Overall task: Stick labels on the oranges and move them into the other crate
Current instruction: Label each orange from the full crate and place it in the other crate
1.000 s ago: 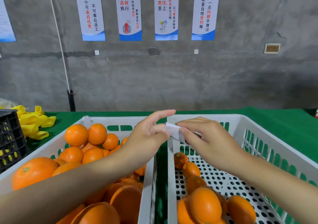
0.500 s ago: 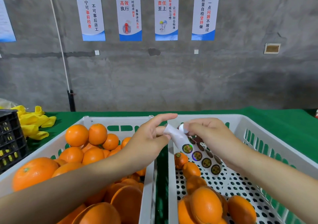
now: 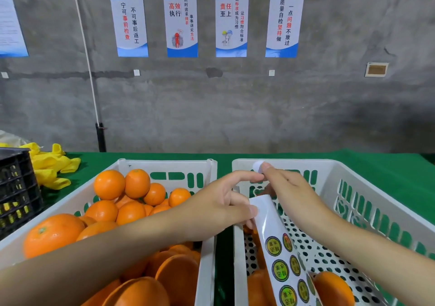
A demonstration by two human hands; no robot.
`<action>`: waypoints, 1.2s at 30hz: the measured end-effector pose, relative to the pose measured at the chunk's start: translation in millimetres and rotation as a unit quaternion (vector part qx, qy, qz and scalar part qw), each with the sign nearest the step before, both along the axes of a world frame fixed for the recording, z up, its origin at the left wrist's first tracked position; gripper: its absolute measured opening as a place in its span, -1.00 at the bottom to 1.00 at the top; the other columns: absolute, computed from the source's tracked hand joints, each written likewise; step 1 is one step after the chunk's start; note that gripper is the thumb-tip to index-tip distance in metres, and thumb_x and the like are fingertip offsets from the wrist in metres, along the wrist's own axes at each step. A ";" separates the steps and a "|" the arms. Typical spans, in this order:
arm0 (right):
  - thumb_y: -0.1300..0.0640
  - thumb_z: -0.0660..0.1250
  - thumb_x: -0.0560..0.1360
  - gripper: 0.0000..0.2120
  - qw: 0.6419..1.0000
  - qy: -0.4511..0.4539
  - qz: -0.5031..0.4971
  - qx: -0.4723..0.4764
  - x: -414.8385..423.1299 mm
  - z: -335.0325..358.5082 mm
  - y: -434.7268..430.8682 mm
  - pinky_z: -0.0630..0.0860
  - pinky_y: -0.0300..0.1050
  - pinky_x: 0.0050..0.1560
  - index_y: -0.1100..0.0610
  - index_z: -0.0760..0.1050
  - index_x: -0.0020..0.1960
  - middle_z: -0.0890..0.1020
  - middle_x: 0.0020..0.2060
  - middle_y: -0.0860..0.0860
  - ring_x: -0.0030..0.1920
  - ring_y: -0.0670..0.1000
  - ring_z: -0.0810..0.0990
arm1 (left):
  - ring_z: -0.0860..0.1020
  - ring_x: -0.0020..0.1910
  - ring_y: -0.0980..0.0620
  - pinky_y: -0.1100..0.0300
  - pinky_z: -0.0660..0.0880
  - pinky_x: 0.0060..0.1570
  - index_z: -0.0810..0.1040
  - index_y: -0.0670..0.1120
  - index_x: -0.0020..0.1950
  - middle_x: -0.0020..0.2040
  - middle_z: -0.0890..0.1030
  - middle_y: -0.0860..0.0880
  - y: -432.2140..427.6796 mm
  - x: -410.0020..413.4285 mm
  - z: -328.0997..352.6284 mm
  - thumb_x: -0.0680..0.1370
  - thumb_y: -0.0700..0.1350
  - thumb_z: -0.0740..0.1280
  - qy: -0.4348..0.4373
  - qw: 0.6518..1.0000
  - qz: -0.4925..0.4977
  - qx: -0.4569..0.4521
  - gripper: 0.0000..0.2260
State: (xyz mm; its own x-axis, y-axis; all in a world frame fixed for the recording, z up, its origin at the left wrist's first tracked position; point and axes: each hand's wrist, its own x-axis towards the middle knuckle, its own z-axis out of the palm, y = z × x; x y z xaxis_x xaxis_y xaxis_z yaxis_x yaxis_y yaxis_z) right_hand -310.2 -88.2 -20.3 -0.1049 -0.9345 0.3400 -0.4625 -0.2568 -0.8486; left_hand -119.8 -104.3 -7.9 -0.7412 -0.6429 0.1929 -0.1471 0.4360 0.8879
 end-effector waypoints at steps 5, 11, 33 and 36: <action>-0.17 0.18 0.61 -0.46 0.995 0.093 -0.034 -0.032 -1.2 -2.0 -2.3 0.36 -0.15 -0.31 0.01 0.54 -0.47 0.41 -0.67 -0.12 -0.59 -0.15 0.40 | 0.66 -0.08 -0.11 -0.02 0.61 0.11 0.48 -0.09 0.08 -0.04 0.70 -0.31 -6.1 0.4 -3.0 0.61 -0.28 0.33 0.020 0.999 0.005 0.039 -0.88; -0.26 0.14 0.59 -0.36 0.986 0.163 -0.004 -0.034 -2.6 -1.8 -1.2 0.30 -0.16 -0.39 0.19 0.47 -0.45 0.30 -0.69 -0.11 -0.60 -0.10 0.29 | 0.70 -0.12 0.03 0.26 0.59 -0.07 0.58 -0.01 0.11 -0.12 0.75 -0.09 -34.7 7.0 -0.5 0.54 0.01 0.35 0.044 0.994 0.094 0.027 -0.81; -0.45 -0.09 0.52 -0.26 0.949 0.311 0.003 -0.040 0.2 -4.8 7.9 0.56 0.05 -0.13 0.16 0.30 -0.44 0.52 -0.48 0.12 -0.43 0.04 0.52 | 0.31 0.42 -0.16 -0.06 0.26 0.36 0.35 0.03 0.45 0.39 0.37 -0.09 -136.2 110.4 -24.9 0.38 0.37 0.41 -0.597 0.629 0.423 -0.264 -0.25; -0.39 -0.05 0.55 -0.34 0.948 0.312 -0.015 -0.068 0.0 -0.5 9.0 0.51 0.01 -0.28 0.11 0.29 -0.44 0.26 -0.61 0.00 -0.54 -0.05 0.31 | 0.40 0.27 -0.14 -0.01 0.33 0.25 0.42 0.00 0.32 0.25 0.42 -0.08 -126.4 100.7 -17.0 0.34 0.37 0.44 -0.514 0.670 0.431 -0.318 -0.31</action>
